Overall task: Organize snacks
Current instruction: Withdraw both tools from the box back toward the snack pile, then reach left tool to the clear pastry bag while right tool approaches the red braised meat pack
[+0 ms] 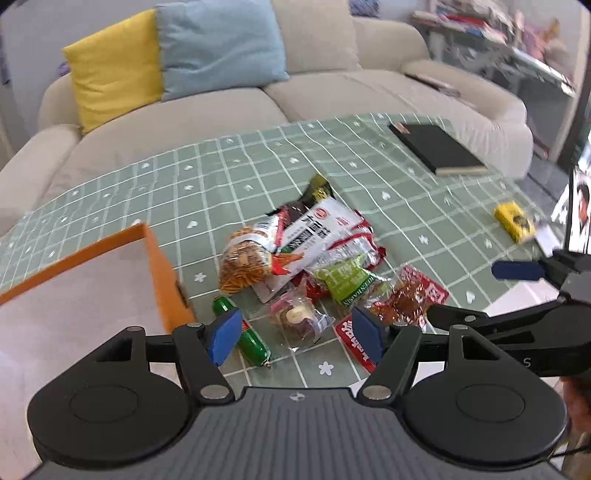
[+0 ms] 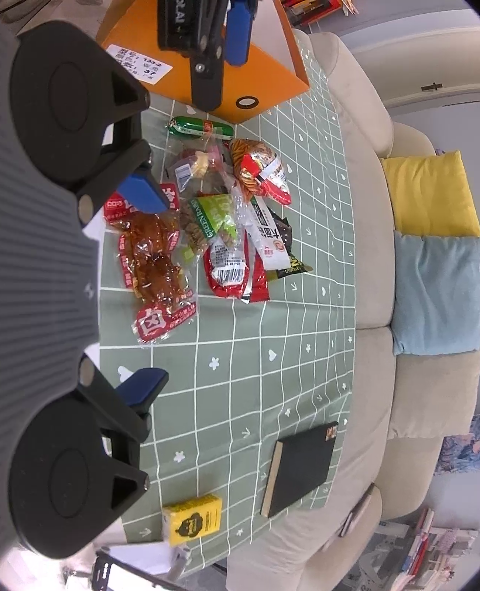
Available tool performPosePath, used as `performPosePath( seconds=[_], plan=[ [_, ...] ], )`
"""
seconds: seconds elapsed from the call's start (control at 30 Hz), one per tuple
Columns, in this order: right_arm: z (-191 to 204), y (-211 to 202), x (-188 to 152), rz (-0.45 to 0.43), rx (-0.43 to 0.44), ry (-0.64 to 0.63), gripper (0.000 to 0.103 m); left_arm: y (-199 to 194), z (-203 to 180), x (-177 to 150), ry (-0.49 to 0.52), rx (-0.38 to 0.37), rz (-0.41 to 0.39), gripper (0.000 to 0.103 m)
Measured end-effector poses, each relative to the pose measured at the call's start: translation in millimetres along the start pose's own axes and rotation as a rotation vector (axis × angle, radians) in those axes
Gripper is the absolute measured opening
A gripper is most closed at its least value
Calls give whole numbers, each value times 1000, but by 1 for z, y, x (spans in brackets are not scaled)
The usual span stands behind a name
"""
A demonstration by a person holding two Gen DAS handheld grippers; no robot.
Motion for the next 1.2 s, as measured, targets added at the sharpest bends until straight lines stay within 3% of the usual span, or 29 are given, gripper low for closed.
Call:
performPosePath(
  seconds=[0.27, 0.37, 0.53, 0.73, 1.0, 1.2],
  plan=[
    [-3, 20, -10, 86, 42, 26, 88, 41, -14, 9, 257, -38, 127, 80],
    [-9, 27, -13, 109, 41, 63, 88, 59, -16, 10, 304, -40, 186, 80],
    [-11, 33, -12, 117, 58, 90, 88, 84, -15, 7, 318, -44, 305, 80],
    [-12, 43, -13, 154, 52, 106, 85, 107, -13, 6, 302, -7, 392, 80],
    [-8, 48, -27, 230, 67, 187, 53, 116, -21, 3, 259, -46, 403, 63],
    [-29, 45, -23, 216, -9, 239, 50, 109, -44, -4, 226, -123, 411, 58]
  ],
)
Point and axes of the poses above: each gripper's, at about its wrist camera, not at the fingertips, and y roughly the way its jaws point, z to its left, x to its top, the point moved 6 cm from there along y, roughly the way its jaws point, and after that the axes turned 2 degrees about -y, right-handed, at the moved point
